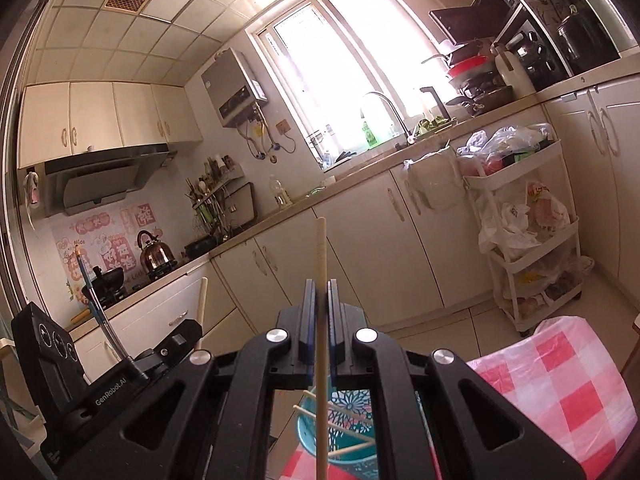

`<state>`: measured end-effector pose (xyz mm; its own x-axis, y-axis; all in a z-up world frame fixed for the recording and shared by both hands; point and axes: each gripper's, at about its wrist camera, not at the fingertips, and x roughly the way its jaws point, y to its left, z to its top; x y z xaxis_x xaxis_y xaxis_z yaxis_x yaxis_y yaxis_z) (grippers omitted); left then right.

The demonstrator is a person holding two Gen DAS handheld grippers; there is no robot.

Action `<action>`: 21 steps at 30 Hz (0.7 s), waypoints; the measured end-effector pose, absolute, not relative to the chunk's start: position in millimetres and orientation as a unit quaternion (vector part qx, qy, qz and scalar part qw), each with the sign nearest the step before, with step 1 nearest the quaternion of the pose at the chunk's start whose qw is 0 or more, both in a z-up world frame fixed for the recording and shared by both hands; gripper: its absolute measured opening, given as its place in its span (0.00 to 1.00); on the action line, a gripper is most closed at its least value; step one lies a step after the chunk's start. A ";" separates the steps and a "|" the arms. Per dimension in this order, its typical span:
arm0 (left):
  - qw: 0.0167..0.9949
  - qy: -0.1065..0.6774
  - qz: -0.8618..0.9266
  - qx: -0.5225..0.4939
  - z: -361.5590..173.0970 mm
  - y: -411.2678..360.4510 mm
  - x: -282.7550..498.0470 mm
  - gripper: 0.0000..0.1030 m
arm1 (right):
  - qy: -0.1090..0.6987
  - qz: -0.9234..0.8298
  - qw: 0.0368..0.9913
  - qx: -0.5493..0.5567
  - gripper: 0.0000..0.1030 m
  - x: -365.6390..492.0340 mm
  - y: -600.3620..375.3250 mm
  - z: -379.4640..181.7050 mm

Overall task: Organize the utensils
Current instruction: 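Lift both held sticks upright and carry them above the teal basket, then open both grippers to drop the sticks into the teal basket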

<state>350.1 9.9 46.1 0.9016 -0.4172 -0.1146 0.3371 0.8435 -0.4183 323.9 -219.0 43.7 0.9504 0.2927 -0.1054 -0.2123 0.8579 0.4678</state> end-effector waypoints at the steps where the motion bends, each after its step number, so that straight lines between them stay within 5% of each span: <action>1: 0.954 0.098 -0.197 -0.202 45.9 8.6 356.1 0.05 | 0.083 0.130 0.961 0.230 0.06 329.7 -218.0 44.0; 21: 0.960 0.066 -0.137 -0.234 7.6 -10.1 430.2 0.05 | 0.083 0.100 0.967 0.217 0.06 396.1 -210.9 0.9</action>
